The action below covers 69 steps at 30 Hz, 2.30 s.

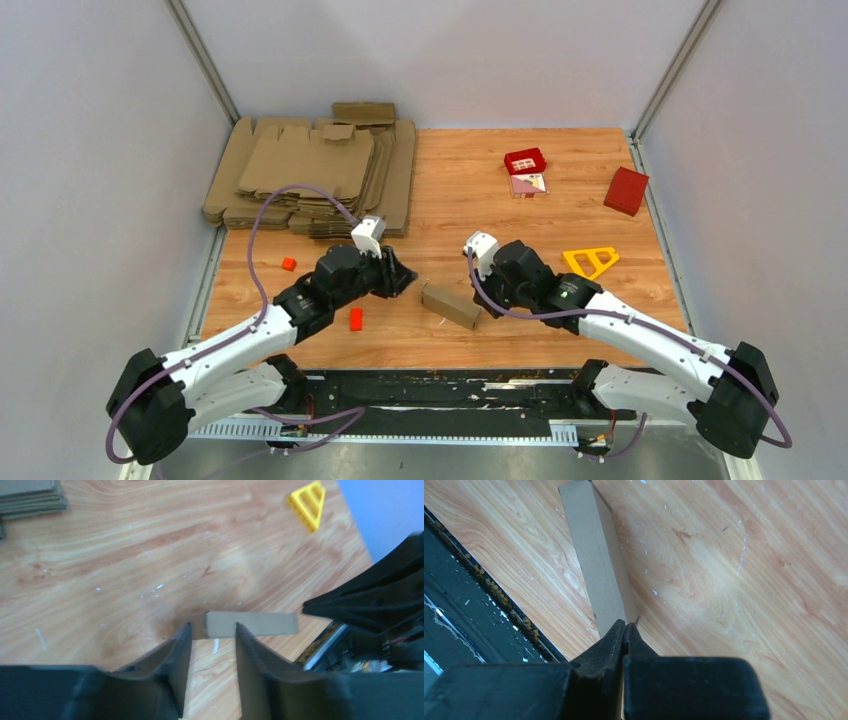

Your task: Fold the paper box

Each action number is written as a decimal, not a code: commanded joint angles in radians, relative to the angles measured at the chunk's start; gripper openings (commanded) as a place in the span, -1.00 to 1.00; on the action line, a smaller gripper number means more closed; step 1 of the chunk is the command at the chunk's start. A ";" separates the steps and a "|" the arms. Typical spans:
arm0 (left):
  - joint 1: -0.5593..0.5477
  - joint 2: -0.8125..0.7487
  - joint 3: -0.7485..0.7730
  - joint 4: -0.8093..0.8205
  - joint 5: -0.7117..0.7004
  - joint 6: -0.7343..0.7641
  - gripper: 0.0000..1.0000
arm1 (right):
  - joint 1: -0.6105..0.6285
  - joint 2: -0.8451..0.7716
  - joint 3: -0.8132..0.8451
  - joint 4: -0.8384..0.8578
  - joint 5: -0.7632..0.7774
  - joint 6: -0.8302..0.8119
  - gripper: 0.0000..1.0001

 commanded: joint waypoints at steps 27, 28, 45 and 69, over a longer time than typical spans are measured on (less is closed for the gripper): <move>0.001 0.280 0.032 0.100 0.190 0.049 -1.00 | 0.002 0.040 0.014 0.041 -0.027 -0.016 -0.76; 0.001 0.263 0.039 0.085 0.182 0.054 -1.00 | 0.002 0.033 0.032 0.029 -0.029 -0.024 -0.43; 0.019 -0.148 0.064 -0.218 -0.098 0.156 -0.68 | 0.057 0.332 0.208 -0.014 -0.003 -0.165 0.48; 0.019 -0.448 -0.211 -0.107 -0.260 0.266 -0.66 | -0.433 0.640 0.520 0.121 0.992 -0.435 -0.66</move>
